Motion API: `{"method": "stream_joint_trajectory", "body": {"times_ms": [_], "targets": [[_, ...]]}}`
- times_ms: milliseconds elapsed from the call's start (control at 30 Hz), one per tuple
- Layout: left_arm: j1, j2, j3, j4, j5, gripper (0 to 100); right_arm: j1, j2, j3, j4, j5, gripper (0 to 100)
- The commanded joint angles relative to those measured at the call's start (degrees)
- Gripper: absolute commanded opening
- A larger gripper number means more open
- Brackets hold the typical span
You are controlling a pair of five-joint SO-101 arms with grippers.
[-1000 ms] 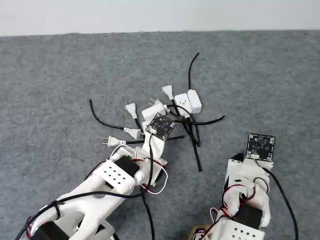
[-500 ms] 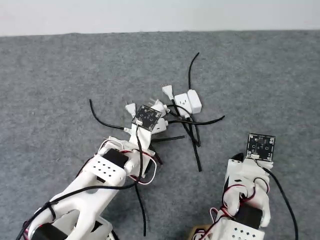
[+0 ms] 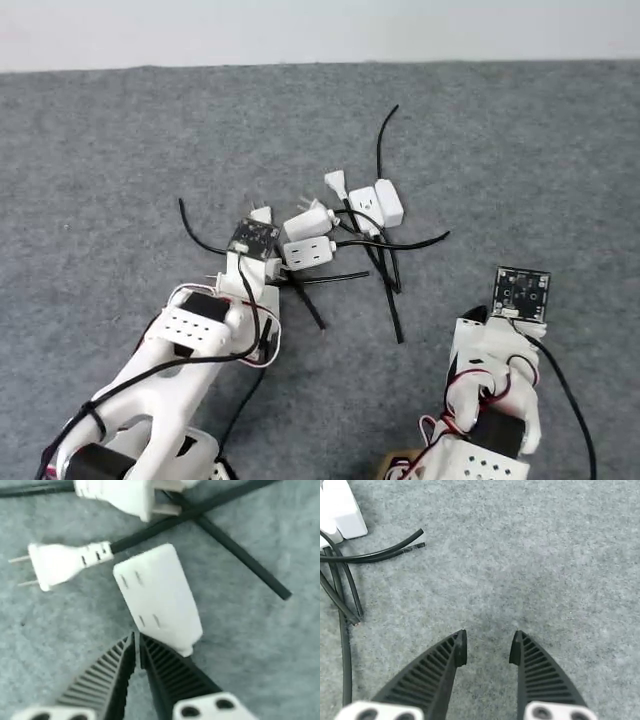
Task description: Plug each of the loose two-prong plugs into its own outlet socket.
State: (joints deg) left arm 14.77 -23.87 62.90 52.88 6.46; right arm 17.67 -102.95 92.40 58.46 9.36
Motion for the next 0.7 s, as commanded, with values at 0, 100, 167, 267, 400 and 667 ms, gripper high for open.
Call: {"method": "stream_joint_trajectory", "body": {"times_ms": [0,100,167,267,400,667], "targets": [[-0.44,-4.31,-4.70,3.60,-0.70,2,-0.40,-0.57,-1.05,-1.45,0.79,15.1],[-0.79,-10.99,-5.58,5.98,-0.70,2,-0.40,-0.57,-1.05,-1.45,0.79,15.1],[-1.67,-16.44,-5.58,7.74,-0.70,3,-0.40,-0.57,-1.05,-1.45,0.79,15.1],[-1.85,-23.82,-4.35,10.37,0.00,14,-0.40,-0.57,-1.05,-1.45,0.79,15.1],[0.18,-29.89,3.65,6.42,4.40,32,-0.40,-0.57,-1.05,-1.45,0.79,15.1],[3.16,-20.66,6.37,-0.70,7.03,36,-0.40,-0.57,-1.05,-1.36,0.79,15.1]]}}
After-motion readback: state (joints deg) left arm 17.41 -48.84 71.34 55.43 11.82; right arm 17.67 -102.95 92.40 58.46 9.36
